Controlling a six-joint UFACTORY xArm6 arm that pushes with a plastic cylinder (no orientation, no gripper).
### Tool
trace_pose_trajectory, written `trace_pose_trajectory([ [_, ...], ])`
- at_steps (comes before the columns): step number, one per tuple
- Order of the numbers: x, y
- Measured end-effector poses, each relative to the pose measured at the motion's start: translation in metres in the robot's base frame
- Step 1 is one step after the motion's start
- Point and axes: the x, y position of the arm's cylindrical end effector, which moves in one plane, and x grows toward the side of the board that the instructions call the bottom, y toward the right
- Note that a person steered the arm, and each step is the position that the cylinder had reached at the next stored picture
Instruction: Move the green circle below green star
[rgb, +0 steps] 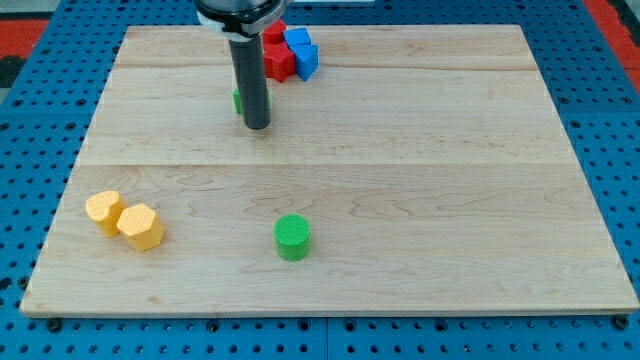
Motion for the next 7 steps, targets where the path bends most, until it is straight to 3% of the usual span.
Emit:
trace_pose_trajectory([
  [2,-0.052,0.000],
  [3,-0.013,0.034],
  [4,0.052,0.119],
  [5,0.148,0.148],
  [6,0.209,0.078],
  [7,0.164,0.018],
])
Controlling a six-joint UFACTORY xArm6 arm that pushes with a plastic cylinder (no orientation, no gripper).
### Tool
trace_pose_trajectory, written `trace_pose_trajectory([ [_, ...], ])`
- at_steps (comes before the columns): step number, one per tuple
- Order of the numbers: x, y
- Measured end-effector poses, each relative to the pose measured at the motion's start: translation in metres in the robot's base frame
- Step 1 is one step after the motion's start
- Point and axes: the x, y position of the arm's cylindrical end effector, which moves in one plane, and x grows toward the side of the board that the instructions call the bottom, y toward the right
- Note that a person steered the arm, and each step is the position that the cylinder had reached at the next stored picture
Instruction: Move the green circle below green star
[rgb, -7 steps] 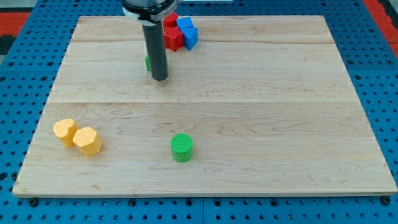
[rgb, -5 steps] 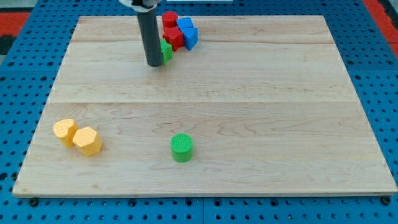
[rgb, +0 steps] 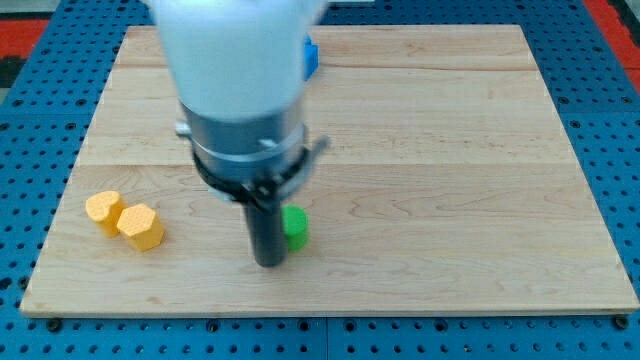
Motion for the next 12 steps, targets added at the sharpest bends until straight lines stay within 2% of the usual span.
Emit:
trace_pose_trajectory([
  [1,-0.018,0.021],
  [3,-0.010,0.050],
  [5,-0.024,0.123],
  [6,-0.041,0.137],
  [7,-0.069,0.063],
  [8,-0.043,0.051],
  [9,-0.044,0.028],
  [10,-0.094,0.041],
  [11,-0.154,0.020],
  [12,-0.117,0.024],
])
